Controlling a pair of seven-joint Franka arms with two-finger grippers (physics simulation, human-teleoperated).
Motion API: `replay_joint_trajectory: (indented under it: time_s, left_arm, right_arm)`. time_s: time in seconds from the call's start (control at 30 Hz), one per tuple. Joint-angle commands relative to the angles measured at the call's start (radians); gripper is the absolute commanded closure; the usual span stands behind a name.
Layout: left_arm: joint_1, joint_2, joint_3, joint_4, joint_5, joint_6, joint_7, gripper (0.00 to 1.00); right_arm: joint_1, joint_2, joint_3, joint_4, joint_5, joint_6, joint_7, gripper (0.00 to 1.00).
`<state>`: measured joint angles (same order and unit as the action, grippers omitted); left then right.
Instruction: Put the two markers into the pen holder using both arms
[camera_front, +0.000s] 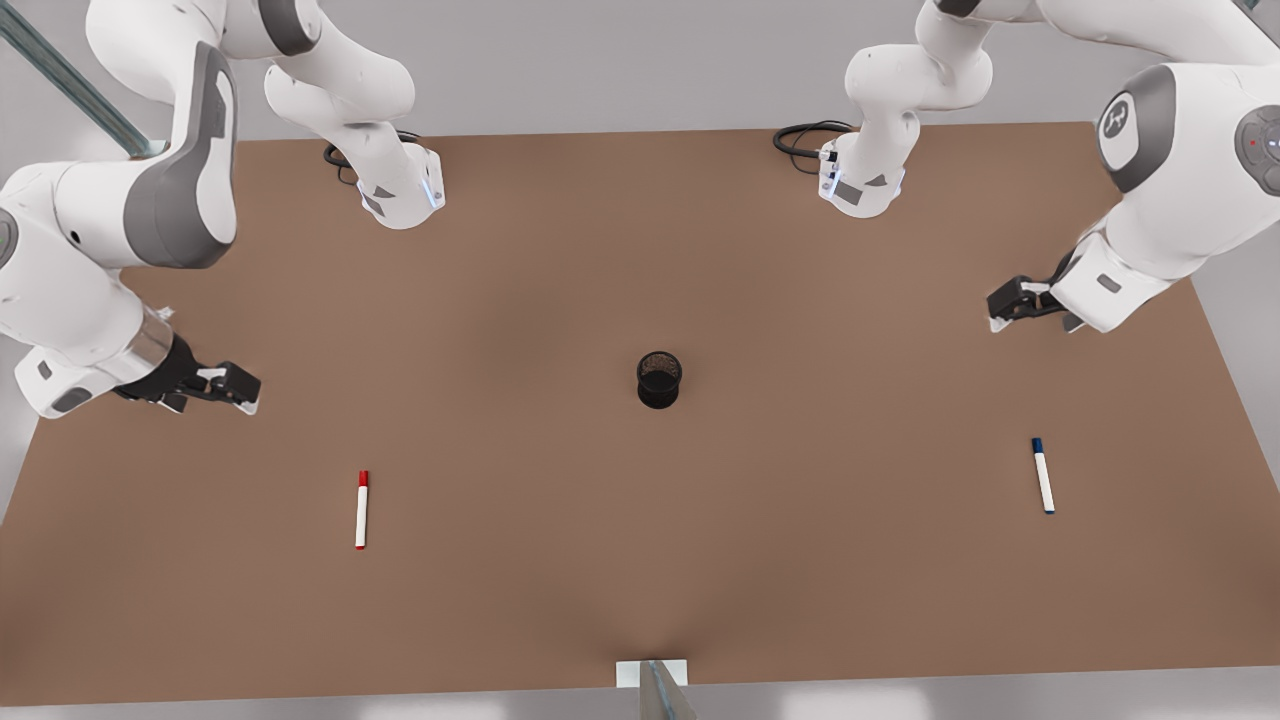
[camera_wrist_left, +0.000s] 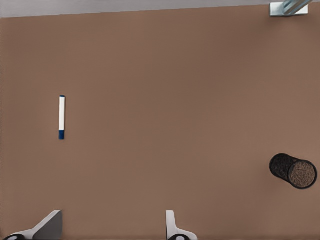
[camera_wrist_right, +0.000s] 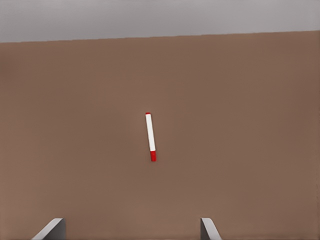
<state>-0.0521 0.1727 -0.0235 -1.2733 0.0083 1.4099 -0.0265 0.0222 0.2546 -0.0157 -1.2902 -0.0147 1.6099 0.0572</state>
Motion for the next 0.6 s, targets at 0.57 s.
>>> replay_joint_trajectory:
  time_s: [0.57]
  left_arm:
    - [0.158,0.366,0.171,-0.319,-0.085,0.853,0.37,0.21]
  right_arm:
    - [0.002,0.595,0.036,0.003,0.002,0.651,-0.085,0.0]
